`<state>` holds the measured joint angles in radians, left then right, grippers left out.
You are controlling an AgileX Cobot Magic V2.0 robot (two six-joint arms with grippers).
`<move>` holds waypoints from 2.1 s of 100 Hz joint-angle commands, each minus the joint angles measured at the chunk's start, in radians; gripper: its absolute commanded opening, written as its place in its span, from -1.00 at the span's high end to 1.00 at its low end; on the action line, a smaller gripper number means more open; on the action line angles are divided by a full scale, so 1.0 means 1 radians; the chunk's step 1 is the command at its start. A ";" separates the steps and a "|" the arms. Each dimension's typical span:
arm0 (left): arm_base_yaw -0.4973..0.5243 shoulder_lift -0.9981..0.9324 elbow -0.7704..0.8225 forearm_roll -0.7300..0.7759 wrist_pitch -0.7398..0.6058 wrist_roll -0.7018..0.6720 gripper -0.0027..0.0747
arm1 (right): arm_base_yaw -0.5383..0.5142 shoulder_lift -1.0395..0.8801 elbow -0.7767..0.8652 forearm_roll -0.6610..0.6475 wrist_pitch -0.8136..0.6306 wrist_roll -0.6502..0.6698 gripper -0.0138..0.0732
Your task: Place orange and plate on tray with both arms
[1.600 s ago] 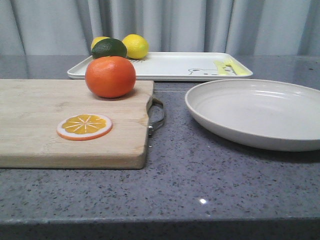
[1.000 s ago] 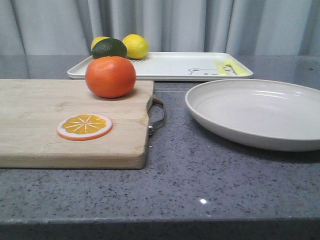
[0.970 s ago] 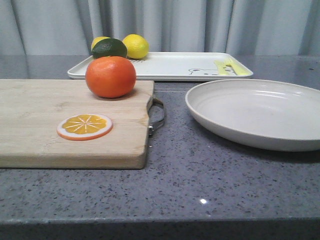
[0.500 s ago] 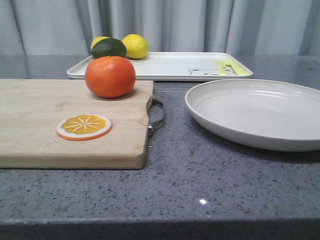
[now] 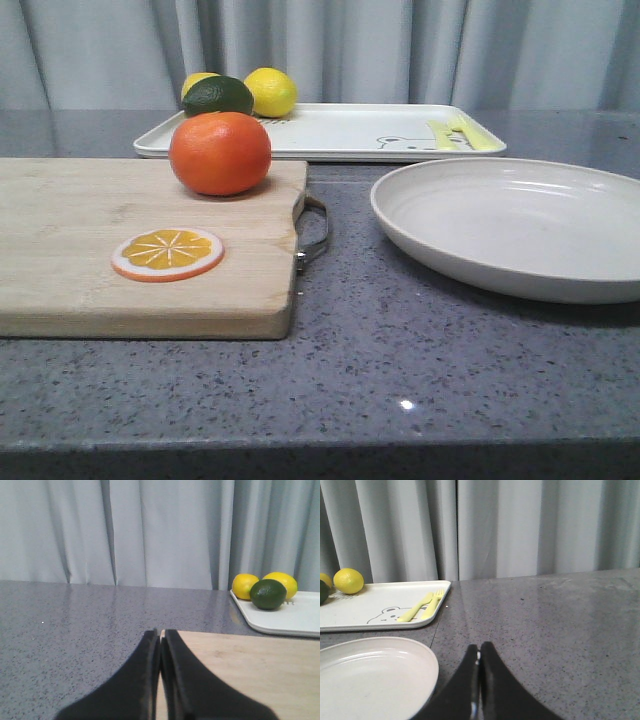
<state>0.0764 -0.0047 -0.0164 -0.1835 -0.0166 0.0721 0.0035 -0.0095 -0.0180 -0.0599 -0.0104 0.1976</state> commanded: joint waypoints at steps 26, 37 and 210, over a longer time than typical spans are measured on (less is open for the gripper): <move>-0.002 0.173 -0.228 -0.028 -0.090 -0.003 0.98 | -0.006 0.179 -0.269 -0.012 0.176 -0.001 0.83; -0.002 0.262 -0.295 -0.028 -0.090 -0.003 0.98 | -0.006 0.242 -0.309 -0.012 0.179 -0.001 0.83; -0.175 0.830 -0.694 -0.025 0.064 -0.003 -0.51 | -0.005 0.613 -0.456 -0.012 0.222 -0.011 0.84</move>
<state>-0.0423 0.7852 -0.6348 -0.2067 0.0836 0.0721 0.0035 0.5932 -0.4354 -0.0599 0.2952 0.1938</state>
